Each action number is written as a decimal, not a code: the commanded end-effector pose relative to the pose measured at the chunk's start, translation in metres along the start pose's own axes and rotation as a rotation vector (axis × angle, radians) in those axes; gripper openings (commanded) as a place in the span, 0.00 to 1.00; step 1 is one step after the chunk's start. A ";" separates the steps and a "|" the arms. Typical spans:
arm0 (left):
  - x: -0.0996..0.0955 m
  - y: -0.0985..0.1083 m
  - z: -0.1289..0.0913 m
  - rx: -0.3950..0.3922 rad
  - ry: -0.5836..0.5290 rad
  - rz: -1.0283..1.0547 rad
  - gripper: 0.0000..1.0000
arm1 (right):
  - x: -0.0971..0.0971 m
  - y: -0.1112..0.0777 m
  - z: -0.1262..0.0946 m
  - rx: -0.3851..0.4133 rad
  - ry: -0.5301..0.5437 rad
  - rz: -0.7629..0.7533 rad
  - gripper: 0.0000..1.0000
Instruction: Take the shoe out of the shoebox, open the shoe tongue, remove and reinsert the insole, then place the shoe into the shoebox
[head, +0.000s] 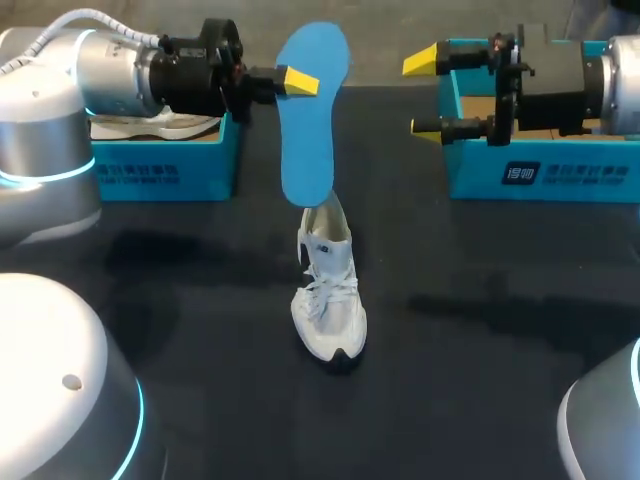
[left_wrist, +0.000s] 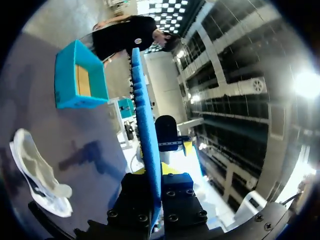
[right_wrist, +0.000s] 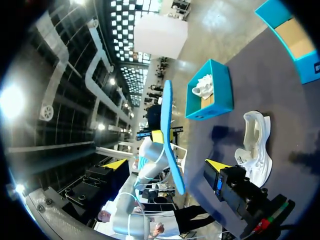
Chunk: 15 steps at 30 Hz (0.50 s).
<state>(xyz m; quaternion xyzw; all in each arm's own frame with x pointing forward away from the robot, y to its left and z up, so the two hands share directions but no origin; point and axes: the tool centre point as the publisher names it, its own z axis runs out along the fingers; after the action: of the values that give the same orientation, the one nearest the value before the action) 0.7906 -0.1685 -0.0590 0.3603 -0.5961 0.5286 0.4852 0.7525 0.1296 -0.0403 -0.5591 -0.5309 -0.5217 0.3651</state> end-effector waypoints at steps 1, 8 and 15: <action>0.004 -0.002 -0.002 0.033 -0.117 0.391 0.00 | 0.001 0.002 0.003 0.000 -0.001 0.001 1.00; 0.004 -0.002 -0.002 0.033 -0.117 0.391 0.00 | 0.001 0.002 0.003 0.000 -0.001 0.001 1.00; 0.001 -0.001 -0.004 0.037 0.031 0.462 0.00 | 0.001 0.002 0.003 0.000 -0.001 0.001 1.00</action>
<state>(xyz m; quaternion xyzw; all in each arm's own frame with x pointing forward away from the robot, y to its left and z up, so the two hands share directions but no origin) 0.7928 -0.1671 -0.0484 0.2668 -0.6633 0.6070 0.3471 0.7533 0.1303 -0.0398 -0.5591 -0.5312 -0.5212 0.3656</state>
